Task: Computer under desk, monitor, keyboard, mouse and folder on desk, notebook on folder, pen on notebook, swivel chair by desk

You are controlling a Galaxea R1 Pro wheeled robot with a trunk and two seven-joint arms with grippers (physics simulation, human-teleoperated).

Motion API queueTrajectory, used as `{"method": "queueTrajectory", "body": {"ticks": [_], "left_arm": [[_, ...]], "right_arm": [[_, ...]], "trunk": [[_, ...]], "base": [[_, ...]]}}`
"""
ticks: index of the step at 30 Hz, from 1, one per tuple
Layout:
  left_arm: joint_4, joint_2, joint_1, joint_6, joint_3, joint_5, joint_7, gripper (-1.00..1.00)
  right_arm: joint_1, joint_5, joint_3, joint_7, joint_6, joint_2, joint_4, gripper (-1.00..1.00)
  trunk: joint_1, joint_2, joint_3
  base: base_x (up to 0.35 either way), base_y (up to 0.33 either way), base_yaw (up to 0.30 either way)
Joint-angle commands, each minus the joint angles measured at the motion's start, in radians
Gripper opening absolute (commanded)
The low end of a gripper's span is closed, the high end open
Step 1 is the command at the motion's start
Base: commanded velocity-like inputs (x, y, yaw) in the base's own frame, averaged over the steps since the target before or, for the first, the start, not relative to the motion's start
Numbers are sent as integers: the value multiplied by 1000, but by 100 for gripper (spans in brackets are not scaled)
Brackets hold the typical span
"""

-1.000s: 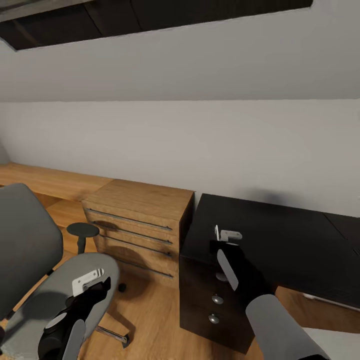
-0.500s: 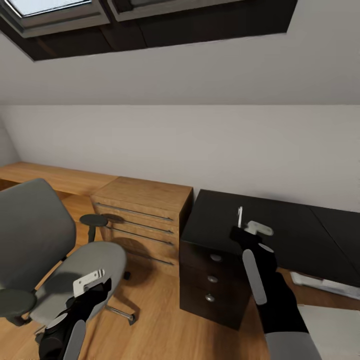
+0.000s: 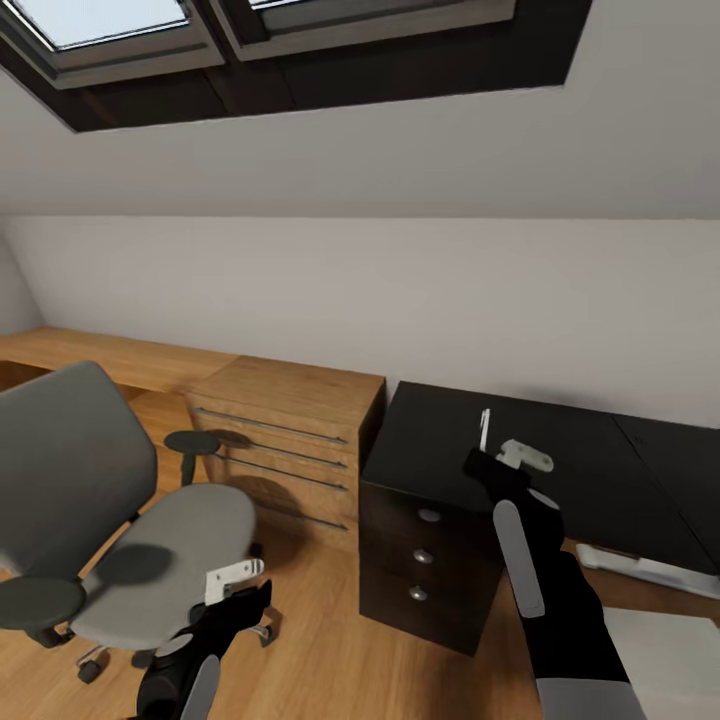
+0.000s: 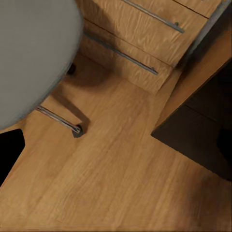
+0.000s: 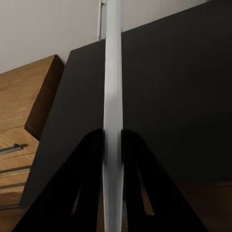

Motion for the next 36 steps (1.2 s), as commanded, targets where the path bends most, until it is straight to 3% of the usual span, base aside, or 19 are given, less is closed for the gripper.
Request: {"method": "queueTrajectory", "body": {"ticks": [1, 2, 3, 6, 7, 11, 13, 22, 28, 36], "left_arm": [[0, 0, -1, 4, -2, 10, 9, 100], [7, 1, -1, 4, -3, 9, 9, 100], [134, 4, 0, -2, -4, -18, 11, 100], [204, 3, 0, -6, -6, -26, 12, 100], [268, 1, 0, -9, -6, -29, 12, 100], [356, 3, -1, -32, -5, -30, 12, 100], [459, 3, 0, -146, -5, -30, 12, 100], [583, 1, 0, -430, -6, -30, 9, 100], [615, 3, 0, -479, -6, -28, 7, 100], [644, 5, -1, -498, -4, -29, 6, 100]], "right_arm": [[-1, -12, -1, -7, 2, 1, -1, -100], [-1, -13, -2, -7, 2, 1, -2, -100], [-1, -35, -10, -7, 4, -1, -2, -100], [-1, -60, -13, -7, 6, -2, -2, -100], [-1, -93, -69, -7, 6, -1, -2, -100], [-1, -109, -111, -4, 2, 0, 0, -100], [-1, -117, -119, 1, -3, -2, 19, -100], [-1, -118, -123, 1, -4, -3, 24, -100], [-1, -117, -139, 0, -3, -4, 2, -100], [-1, -118, -209, -1, 3, -4, -7, -100]], "trunk": [[-4, 7, 2], [-8, 14, 5], [-12, 21, 9], [-15, 28, 13], [-15, 28, 13], [-15, 28, 12], [-15, 28, 12], [-15, 28, 12], [-15, 28, 14], [-15, 28, 19]], "base": [[-1, 0, -29], [-1, 0, -102], [0, 0, -254], [0, 0, -270], [0, 0, -279], [0, 0, -158], [0, 0, -27], [0, 0, -8], [0, 0, -78], [0, 0, -223]]}}
